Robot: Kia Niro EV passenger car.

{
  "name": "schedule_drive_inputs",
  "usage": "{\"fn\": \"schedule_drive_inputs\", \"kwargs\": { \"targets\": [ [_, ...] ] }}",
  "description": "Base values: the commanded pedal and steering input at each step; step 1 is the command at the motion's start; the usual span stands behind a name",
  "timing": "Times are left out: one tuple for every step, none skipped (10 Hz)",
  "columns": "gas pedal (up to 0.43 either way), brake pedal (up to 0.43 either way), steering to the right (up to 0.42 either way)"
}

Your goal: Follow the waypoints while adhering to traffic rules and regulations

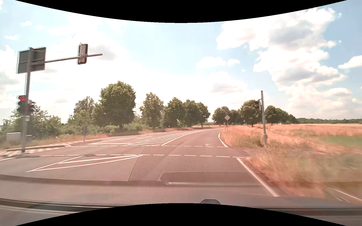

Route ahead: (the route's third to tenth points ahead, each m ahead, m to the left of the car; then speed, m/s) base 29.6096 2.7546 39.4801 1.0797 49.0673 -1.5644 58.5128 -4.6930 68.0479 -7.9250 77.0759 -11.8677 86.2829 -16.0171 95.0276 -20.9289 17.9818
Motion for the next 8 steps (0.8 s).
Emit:
{"fn": "schedule_drive_inputs", "kwargs": {
  "targets": [
    [0.138, 0.0, 0.028],
    [0.138, 0.0, 0.028],
    [0.138, 0.0, 0.027],
    [0.138, 0.0, 0.027],
    [0.138, 0.0, 0.027],
    [0.138, 0.0, 0.027],
    [0.138, 0.0, 0.026],
    [0.138, 0.0, 0.026]
  ]
}}
